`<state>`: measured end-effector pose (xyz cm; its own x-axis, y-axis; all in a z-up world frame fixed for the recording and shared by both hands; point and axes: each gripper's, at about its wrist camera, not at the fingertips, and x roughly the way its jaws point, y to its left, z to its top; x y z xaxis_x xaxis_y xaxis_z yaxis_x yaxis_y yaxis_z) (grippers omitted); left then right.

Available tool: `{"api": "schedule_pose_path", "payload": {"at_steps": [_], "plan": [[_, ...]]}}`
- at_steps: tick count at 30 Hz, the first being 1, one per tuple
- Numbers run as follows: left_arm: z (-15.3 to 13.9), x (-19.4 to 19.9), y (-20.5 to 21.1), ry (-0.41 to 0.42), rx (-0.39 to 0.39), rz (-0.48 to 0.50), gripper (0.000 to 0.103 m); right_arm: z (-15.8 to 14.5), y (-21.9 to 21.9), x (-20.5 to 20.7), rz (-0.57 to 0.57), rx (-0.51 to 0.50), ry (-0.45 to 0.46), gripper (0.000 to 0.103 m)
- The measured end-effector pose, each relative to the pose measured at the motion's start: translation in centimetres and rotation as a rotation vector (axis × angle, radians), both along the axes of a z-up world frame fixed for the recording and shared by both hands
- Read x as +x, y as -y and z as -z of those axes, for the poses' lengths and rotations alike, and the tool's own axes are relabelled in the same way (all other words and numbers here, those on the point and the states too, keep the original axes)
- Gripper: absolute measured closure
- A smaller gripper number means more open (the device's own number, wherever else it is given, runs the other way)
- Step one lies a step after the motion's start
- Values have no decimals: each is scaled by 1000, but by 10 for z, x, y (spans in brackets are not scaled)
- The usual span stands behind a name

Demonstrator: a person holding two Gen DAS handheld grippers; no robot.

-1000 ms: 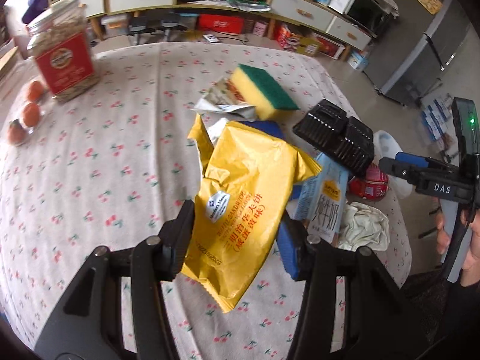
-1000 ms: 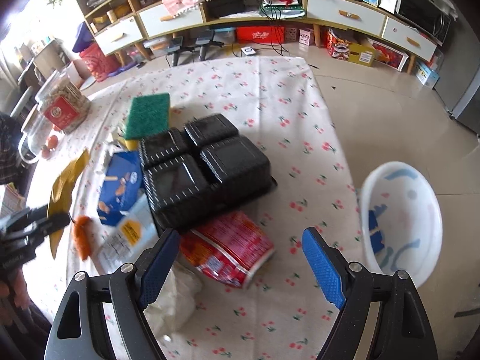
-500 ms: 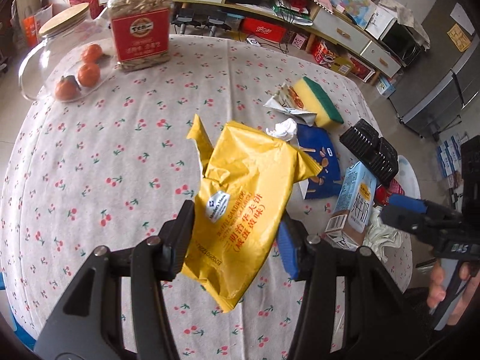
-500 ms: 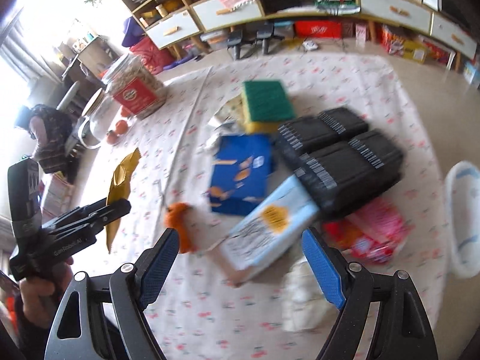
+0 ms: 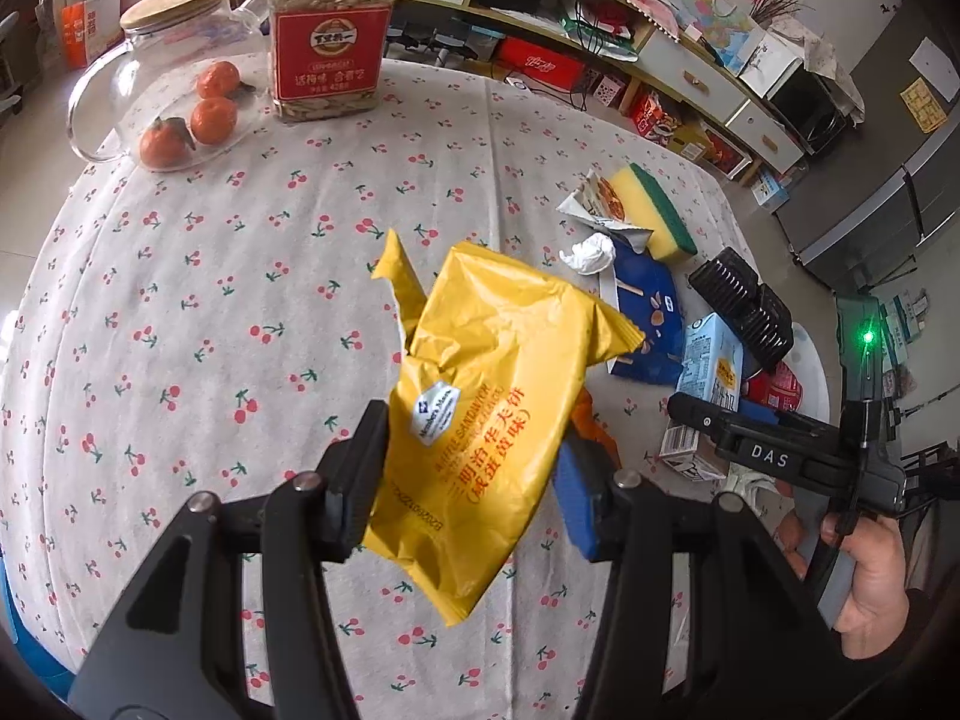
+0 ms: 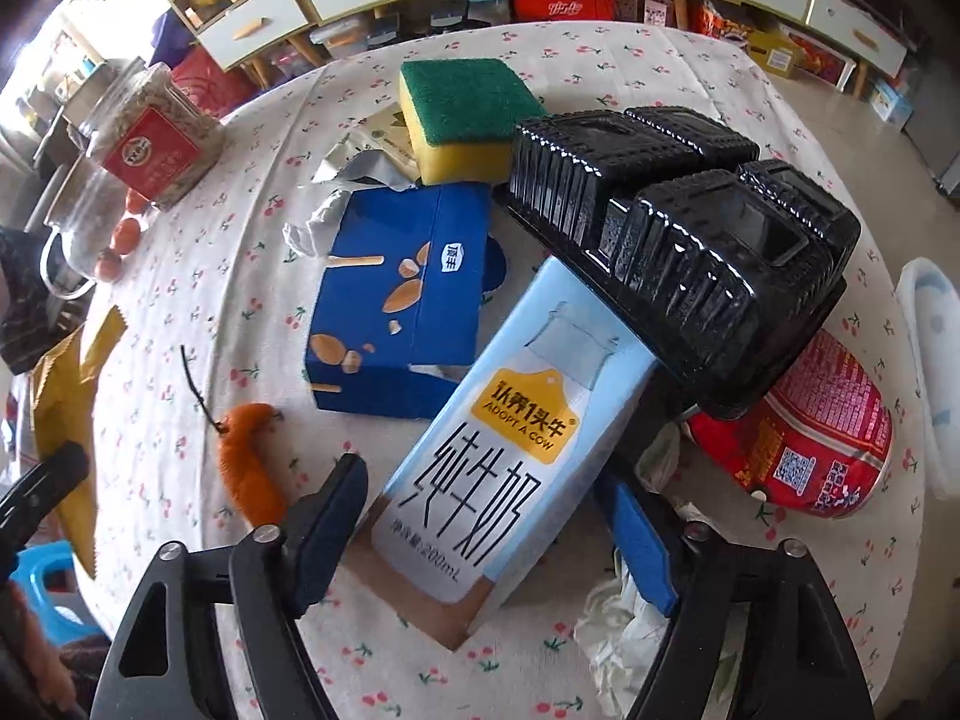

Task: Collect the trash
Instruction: 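Lift the yellow bag with the left tool while the right tool grasps the milk carton, then drop the milk carton into the bin with the right tool while the left tool carries the bag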

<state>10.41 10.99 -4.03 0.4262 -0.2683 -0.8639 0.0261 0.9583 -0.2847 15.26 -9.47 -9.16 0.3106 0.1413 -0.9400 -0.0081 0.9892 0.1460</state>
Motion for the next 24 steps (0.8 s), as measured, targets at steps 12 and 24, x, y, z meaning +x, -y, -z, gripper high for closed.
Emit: {"api": "schedule_pose_path", "payload": {"at_steps": [12,24], "plan": [[-2,-1,-3,21,36,-15,50,-36,6,-34,-94,95,81,48],[-7,1,23,42,43,6,50,-88,31,-74,-197,269,182,48]]}}
